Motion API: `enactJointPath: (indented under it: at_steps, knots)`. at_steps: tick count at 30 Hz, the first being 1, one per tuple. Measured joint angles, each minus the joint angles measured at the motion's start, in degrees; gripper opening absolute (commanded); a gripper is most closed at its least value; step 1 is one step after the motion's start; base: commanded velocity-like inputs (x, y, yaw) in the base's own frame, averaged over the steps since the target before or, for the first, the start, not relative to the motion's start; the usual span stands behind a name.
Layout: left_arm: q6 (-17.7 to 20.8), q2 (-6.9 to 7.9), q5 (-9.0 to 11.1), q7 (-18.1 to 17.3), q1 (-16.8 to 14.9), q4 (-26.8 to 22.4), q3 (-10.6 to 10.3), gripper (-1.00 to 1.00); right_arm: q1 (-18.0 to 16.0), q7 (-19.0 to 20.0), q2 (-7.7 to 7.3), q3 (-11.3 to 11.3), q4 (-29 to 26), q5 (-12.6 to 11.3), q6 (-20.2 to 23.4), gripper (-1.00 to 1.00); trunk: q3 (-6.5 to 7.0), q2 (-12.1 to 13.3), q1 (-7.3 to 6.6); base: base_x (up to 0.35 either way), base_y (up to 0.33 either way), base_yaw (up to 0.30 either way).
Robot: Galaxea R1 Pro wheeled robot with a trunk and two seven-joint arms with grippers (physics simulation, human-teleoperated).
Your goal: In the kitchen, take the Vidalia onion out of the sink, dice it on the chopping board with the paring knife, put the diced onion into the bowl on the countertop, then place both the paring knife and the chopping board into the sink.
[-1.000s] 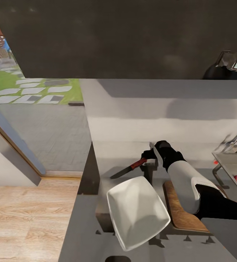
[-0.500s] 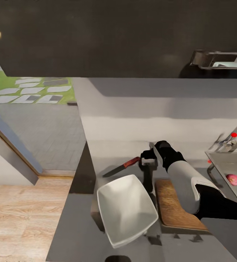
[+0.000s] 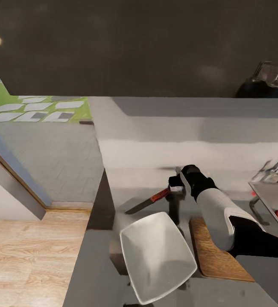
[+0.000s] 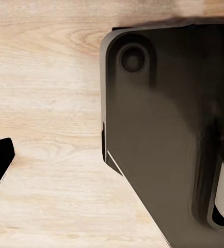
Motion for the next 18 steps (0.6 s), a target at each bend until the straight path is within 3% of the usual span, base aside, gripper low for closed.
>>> enactJointPath:
  at_steps: [9, 12, 18]
  knots:
    - [-0.1, 0.01, -0.1, 0.0, 0.0, 0.0, 0.0, 1.00, 0.0, 0.1, 0.01, 0.0, 0.2, -0.1, 0.1, 1.00, 0.01, 0.0, 0.02, 0.046, 0.134, 0.000]
    - [-0.1, 0.01, 0.0, 0.0, 0.0, 0.0, 0.0, 1.00, 0.0, -0.2, -0.01, 0.2, 0.3, 1.0, 0.0, 1.00, 0.01, 0.0, 0.02, 0.005, 0.188, 0.000]
    - [-0.1, -0.02, -0.1, 0.0, 0.0, 0.0, -0.1, 1.00, 0.0, -0.2, -0.01, 0.2, 0.3, 1.1, -0.1, 1.00, 0.00, 0.0, 0.03, 0.001, 0.049, 0.000]
